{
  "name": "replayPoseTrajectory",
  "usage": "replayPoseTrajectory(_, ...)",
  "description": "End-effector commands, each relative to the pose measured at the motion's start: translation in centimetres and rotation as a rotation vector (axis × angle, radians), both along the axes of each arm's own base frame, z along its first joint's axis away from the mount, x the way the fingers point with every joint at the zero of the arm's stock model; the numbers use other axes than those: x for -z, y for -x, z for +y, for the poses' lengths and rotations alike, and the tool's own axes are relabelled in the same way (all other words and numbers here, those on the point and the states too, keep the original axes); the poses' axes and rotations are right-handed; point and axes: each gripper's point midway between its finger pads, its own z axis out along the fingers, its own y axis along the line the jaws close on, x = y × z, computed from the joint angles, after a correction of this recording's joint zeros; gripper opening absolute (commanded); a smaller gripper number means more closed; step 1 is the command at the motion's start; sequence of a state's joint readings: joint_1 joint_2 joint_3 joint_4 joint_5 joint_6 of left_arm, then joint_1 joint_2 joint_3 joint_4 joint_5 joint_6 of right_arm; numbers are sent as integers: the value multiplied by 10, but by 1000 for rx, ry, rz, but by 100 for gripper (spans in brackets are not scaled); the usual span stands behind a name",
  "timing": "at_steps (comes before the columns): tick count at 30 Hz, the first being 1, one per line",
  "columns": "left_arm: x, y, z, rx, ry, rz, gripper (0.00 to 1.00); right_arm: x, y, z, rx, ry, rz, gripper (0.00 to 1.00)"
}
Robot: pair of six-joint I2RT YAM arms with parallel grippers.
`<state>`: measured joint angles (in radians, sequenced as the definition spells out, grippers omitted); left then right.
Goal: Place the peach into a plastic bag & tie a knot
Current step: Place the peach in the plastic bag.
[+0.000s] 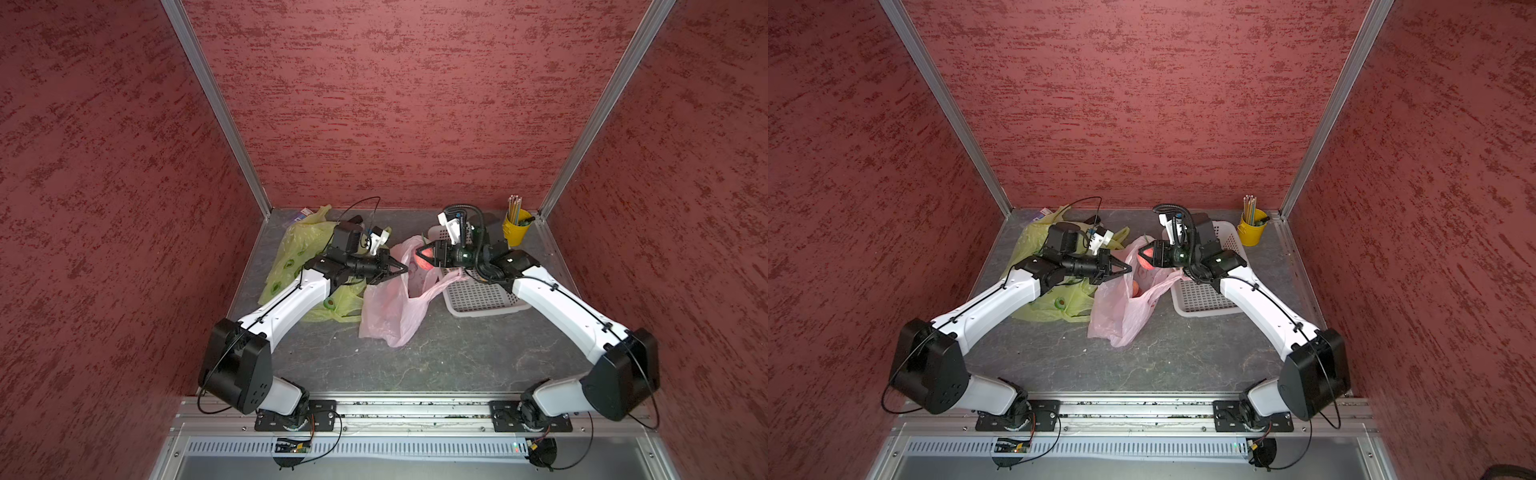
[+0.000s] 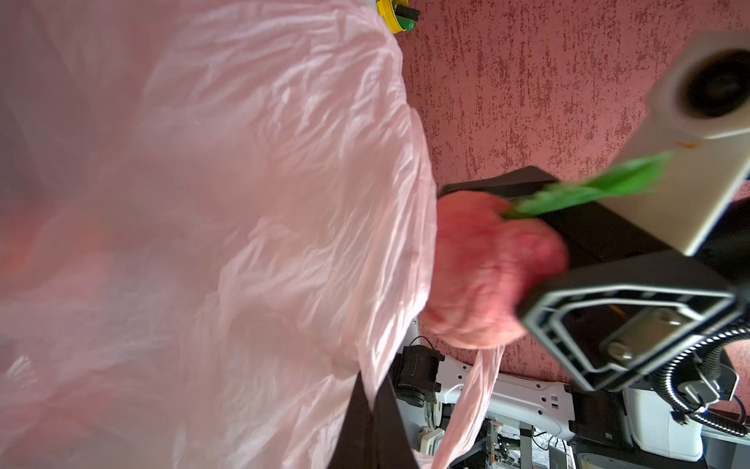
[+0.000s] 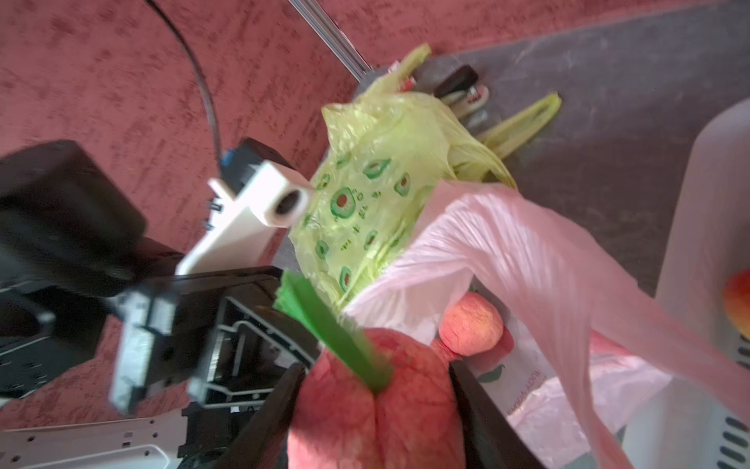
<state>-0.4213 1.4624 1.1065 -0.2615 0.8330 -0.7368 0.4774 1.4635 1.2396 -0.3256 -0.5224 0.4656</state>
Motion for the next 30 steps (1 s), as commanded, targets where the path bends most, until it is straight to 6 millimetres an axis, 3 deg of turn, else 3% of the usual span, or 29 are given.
replayPoseTrajectory(1,-9,-2,5,-15,10,-28,0,27,-11,3,47,63,42,52)
replayPoseTrajectory(5,-8,-1,8,-24,11,-27,0,47,-23,6,75,101,82,55)
replayPoseTrajectory(8,-6,-2,10,-30,11,-24,0,47,-25,15,66,99,86,67)
replayPoseTrajectory(11,-5,-3,11,-35,19,-22,0,34,-21,25,28,65,62,78)
replayPoseTrajectory(15,-3,-6,14,-44,30,-19,0,8,-12,25,18,30,20,81)
replayPoseTrajectory(21,-4,-8,17,-47,39,-20,0,-30,5,-14,138,94,-67,81)
replayPoseTrajectory(26,-5,-8,18,-45,43,-23,0,-36,27,-61,275,195,-81,81)
replayPoseTrajectory(30,-5,-8,18,-45,43,-23,0,-33,47,-76,307,178,-64,81)
